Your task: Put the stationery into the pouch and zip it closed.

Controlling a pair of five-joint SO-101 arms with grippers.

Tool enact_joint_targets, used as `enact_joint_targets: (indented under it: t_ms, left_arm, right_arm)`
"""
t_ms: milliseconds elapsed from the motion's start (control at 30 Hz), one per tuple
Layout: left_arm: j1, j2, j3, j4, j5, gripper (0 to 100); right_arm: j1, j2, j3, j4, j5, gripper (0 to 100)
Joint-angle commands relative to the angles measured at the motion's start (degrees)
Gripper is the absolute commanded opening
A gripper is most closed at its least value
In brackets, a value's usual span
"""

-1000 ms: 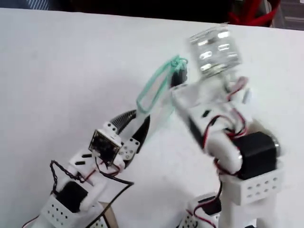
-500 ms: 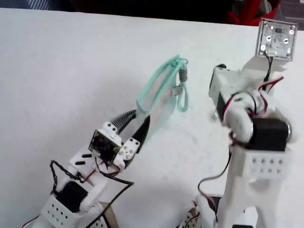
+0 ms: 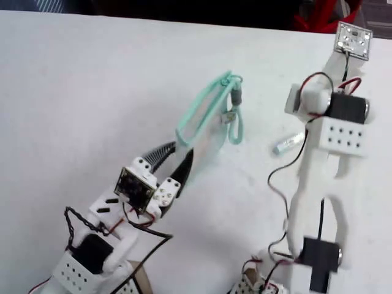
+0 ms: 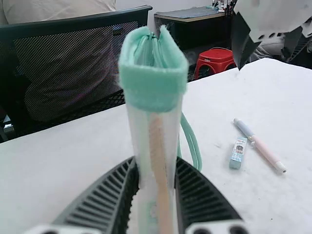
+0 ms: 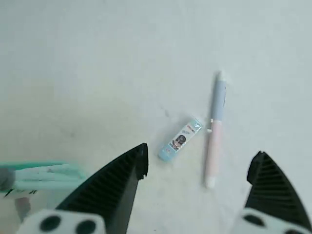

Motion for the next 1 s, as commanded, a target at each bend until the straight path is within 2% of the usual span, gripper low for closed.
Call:
enact_joint_targets:
  t_ms: [0,167,367,567,700,833,967]
  left_arm:
    - [0.9,-0.3,-1.0,0.0,-2.9,4]
    - [1.1,-0.3,-1.0,0.1,-3.5,4]
    - [0.9,-0.2,-0.4,-0.2,-3.7,4]
    - [1.1,-0.2,0.0,-0.3,-3.9,4]
    - [1.1,-0.2,0.0,0.0,-3.9,4]
    - [1.1,-0.2,0.0,0.0,-3.9,5]
    - [1.2,-0.2,0.0,-0.1,-3.9,5]
  right_arm:
    - [2.9,4.3,-2.2,-0.9,-0.5,32.3]
    - [4.4,13.8,-2.5,-1.5,-0.5,32.3]
    - [5.8,23.0,-2.6,-9.5,-0.4,32.3]
    - [3.3,24.0,-5.6,-6.3,-0.6,30.3]
    - [1.7,25.2,-6.2,-6.8,-5.2,24.3]
    - [1.7,28.4,-6.4,-7.3,-10.5,27.2]
    - [1.6,32.0,-6.7,-7.4,-11.8,27.6]
